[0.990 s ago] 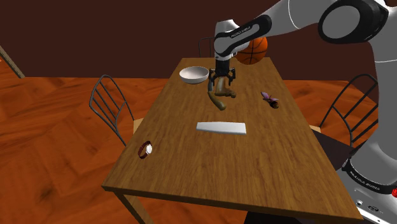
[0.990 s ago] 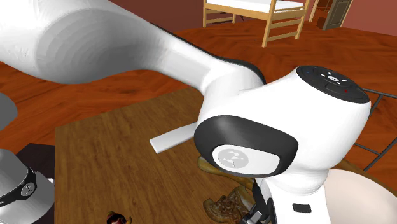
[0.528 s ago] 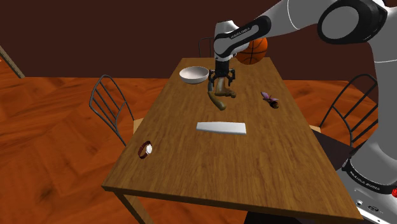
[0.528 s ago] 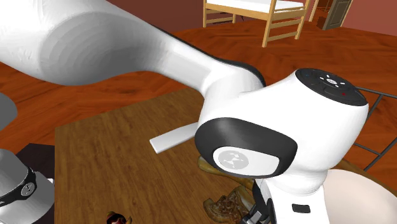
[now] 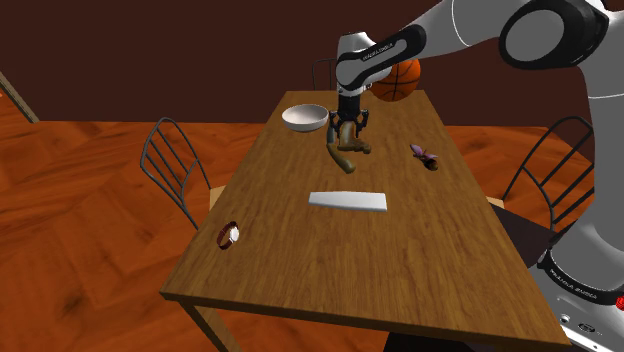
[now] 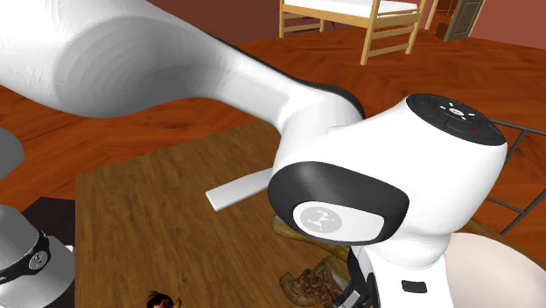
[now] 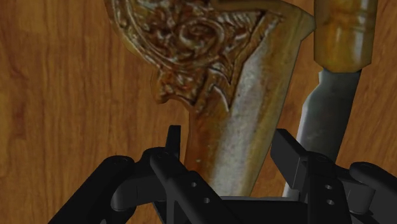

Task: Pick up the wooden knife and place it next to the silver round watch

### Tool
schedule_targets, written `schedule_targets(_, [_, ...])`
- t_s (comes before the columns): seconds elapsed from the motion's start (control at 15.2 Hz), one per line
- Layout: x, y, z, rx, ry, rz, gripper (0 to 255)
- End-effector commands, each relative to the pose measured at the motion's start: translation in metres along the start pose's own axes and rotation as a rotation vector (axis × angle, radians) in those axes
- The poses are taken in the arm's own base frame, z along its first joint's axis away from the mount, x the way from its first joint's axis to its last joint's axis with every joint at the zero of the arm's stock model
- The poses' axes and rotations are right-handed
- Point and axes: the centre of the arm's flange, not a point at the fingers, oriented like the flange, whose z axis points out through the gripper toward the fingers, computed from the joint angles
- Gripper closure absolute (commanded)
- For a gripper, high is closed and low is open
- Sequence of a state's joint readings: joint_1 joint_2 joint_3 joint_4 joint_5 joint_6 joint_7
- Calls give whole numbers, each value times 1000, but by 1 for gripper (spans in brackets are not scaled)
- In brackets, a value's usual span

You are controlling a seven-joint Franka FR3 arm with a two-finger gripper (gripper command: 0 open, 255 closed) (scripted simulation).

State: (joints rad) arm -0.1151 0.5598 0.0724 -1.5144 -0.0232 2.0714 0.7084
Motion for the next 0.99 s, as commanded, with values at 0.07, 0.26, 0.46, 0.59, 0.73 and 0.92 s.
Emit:
schedule_targets(0.07, [0,0,0,0,0,0,255])
schedule_targets(0.26, [0,0,-16,0,0,0,255])
schedule_targets(0.46, [-1,0,-31,0,0,0,255])
schedule_targets(0.59, [-1,-1,-42,0,0,0,255])
schedule_targets(0.73, [-1,-1,-53,0,0,0,255])
schedule_targets(0.92, [-1,-1,-68,0,0,0,255])
